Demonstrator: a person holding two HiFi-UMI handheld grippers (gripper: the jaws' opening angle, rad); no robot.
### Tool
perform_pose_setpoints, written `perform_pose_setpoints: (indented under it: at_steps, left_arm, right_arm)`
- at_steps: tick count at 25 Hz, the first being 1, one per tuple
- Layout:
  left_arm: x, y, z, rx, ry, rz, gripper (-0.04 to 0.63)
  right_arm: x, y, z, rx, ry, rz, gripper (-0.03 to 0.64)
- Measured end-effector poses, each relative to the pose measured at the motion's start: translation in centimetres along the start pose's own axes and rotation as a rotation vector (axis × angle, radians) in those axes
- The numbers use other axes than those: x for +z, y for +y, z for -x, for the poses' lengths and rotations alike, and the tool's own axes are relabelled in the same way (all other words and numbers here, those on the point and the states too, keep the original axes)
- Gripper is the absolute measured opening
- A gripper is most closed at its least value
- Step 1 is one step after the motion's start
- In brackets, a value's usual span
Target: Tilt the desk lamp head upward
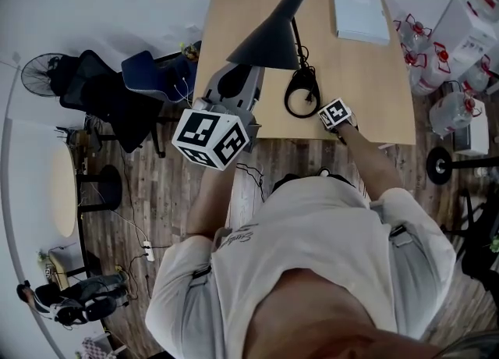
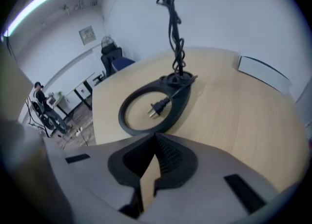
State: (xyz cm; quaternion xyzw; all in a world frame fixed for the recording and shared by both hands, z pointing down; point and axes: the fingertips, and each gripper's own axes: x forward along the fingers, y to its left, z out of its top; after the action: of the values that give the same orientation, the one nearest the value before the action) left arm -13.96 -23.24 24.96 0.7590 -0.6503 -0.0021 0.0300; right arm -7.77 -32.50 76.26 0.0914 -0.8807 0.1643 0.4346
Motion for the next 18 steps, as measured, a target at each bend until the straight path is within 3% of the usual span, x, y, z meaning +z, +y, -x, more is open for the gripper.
perform_pose_setpoints:
  at_steps: [2,4,7,11,18]
  left_arm:
    - [0.0,0.0,0.1,0.003,0.000,-0.001,0.015]
    - [-0.1,-0.2,0.2,0.005,-0.001,-0.005,0.015]
    - [-0.2,-0.5,0.2,0.010,-0.005,-0.003,0.015]
    - [0.1,-0.5,0.4,0.013,-0.021,0.017,0.015]
    - [1.7,-0.2,0.4,0.015,-0.046,0.014,0.015]
  right_arm:
    - [2.1,-0.1,0.9,-0.009,-0.094,0.004,-0.006]
    - [3.6,0.7,1.0,-0.006,-0.120,0.099,-0.006]
    - [3.1,1.8,-0.2,0.012,-0.054,0.197,-0.006]
    - [2.0,1.4,-0.9,0.005,-0.048,0.137,-0.006]
    - [2.1,2.3,-0.9,-0.028,0.002,0.268,-0.006]
